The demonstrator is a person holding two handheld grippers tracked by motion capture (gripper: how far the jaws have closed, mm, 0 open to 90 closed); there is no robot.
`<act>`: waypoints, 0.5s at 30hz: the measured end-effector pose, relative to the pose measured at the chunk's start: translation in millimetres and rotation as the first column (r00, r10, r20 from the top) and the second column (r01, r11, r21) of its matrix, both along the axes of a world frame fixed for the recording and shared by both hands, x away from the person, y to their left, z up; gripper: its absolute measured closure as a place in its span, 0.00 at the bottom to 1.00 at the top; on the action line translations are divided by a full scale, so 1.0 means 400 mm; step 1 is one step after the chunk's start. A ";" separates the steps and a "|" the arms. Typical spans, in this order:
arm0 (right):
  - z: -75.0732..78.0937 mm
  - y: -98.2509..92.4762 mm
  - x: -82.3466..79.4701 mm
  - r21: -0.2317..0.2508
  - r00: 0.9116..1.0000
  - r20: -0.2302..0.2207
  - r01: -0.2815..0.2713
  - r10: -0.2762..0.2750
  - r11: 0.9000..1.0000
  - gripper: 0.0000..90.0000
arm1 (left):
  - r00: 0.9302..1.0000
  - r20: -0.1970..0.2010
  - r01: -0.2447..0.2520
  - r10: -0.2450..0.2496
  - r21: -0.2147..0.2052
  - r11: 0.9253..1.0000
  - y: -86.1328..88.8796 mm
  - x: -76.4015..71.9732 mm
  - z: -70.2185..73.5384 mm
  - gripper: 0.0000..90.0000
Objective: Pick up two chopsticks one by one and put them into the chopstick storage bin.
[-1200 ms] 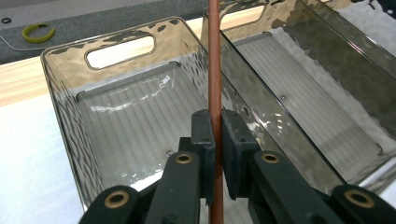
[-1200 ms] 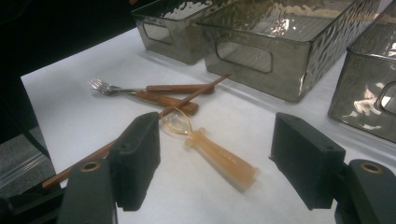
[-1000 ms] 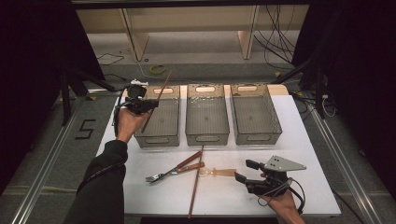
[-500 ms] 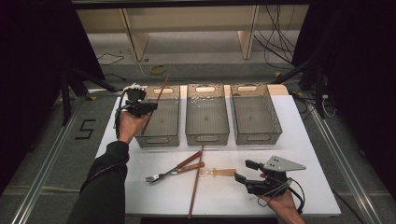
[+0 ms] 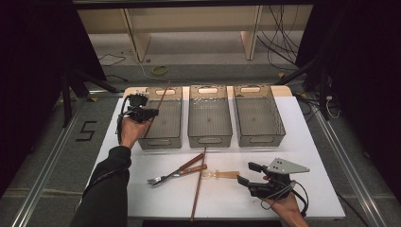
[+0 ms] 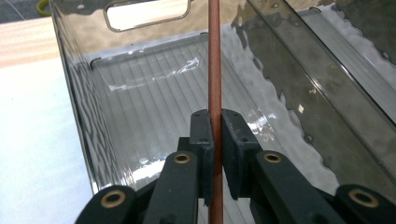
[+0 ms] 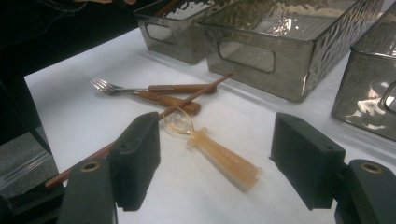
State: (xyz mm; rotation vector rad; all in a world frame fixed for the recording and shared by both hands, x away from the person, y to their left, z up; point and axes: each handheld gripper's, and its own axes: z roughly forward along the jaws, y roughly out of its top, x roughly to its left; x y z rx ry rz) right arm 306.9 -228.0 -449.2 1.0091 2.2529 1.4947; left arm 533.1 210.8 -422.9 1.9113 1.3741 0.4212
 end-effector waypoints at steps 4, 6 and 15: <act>0.000 -0.001 0.000 0.003 1.000 0.002 0.002 -0.002 1.000 0.37 | 1.000 -0.019 -0.015 0.015 -0.008 1.000 0.000 -0.001 -0.003 0.84; 0.001 -0.001 0.000 0.004 1.000 0.003 0.002 -0.002 1.000 0.37 | 0.999 -0.021 -0.027 0.027 -0.026 0.999 0.005 -0.005 0.002 0.80; 0.000 -0.001 0.000 0.003 1.000 0.004 0.004 -0.004 1.000 0.37 | 1.000 0.005 -0.020 0.021 -0.164 0.986 0.015 -0.087 0.062 0.53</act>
